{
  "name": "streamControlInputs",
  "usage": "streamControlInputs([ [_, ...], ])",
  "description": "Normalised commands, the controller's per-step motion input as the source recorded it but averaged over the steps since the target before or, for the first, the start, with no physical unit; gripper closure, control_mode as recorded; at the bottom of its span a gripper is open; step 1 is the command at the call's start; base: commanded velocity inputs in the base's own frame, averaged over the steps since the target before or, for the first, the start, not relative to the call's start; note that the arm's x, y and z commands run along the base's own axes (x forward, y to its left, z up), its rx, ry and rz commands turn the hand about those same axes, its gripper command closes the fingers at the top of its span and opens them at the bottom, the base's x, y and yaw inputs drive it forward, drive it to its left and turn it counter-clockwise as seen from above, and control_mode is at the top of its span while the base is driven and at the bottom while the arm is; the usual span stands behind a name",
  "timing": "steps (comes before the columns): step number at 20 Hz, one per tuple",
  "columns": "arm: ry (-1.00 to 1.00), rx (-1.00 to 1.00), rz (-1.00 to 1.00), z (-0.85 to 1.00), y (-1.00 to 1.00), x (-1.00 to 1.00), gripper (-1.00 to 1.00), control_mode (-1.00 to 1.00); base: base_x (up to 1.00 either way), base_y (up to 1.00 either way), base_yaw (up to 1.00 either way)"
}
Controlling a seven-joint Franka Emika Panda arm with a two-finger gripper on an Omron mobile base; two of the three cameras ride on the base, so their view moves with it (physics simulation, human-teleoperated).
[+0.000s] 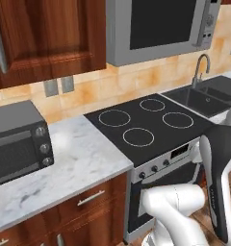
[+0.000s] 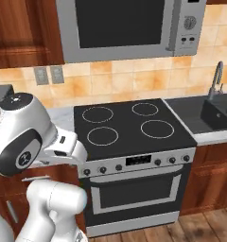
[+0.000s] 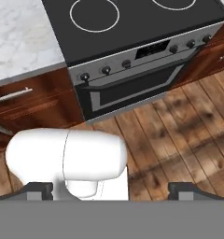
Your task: Navigate to the electric kettle.
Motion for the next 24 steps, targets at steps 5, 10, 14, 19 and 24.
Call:
streamControlInputs([
  [5,0.00,0.00,0.00,0.00,0.00,0.00,-1.00,1.00,0.50,-1.00,-0.01],
  [10,0.00,0.00,0.00,0.00,0.00,0.00,-1.00,1.00,0.04,-1.00,0.00],
  [14,0.00,0.00,0.00,0.00,0.00,0.00,-1.00,1.00,0.00,-1.00,0.00],
  [19,0.00,0.00,0.00,0.00,0.00,0.00,-1.00,1.00,0.00,-1.00,0.01],
  [24,0.00,0.00,0.00,0.00,0.00,0.00,-1.00,1.00,0.00,-1.00,0.13],
])
